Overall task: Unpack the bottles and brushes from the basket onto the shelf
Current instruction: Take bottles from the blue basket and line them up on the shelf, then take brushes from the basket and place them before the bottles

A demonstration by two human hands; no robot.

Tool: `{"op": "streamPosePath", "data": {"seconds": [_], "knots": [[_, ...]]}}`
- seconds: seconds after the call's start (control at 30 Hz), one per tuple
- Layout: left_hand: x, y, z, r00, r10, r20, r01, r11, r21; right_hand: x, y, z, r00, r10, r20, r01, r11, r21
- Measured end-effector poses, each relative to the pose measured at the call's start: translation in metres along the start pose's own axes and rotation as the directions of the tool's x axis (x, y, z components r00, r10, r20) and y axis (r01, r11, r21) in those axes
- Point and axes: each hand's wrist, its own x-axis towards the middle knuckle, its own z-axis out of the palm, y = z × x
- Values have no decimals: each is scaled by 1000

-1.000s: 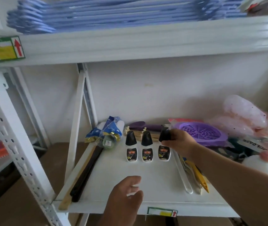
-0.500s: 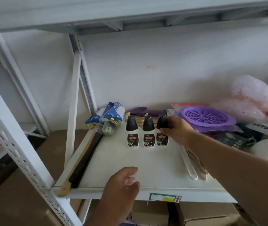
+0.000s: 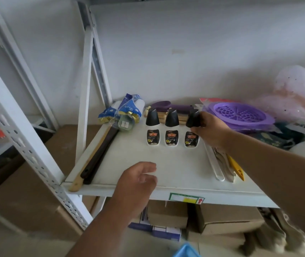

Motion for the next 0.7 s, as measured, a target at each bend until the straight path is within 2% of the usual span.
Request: {"op": "streamPosePath", "data": {"seconds": [0.13,0.27,0.47,0.6,0.7], "knots": [[-4,-1,8,999,21,29,-19,998,-65,-4,10,-2,998,5,-60,-4,1000,17],[-14,-8,9,980,-7,197,42,984,-174,-13,15,-2,997,52,-50,-49,997,63],[-13,-32,15,954,-47,295,105,978,-182,-30,8,-2,997,51,-53,-49,998,45],[-14,-56,32,938,-139,317,181,978,-104,-70,-1,-1,974,-94,-207,94,996,-10],[-20,-89,55,925,-216,314,218,976,29,-140,2,29,910,-324,-259,317,946,-70]]}}
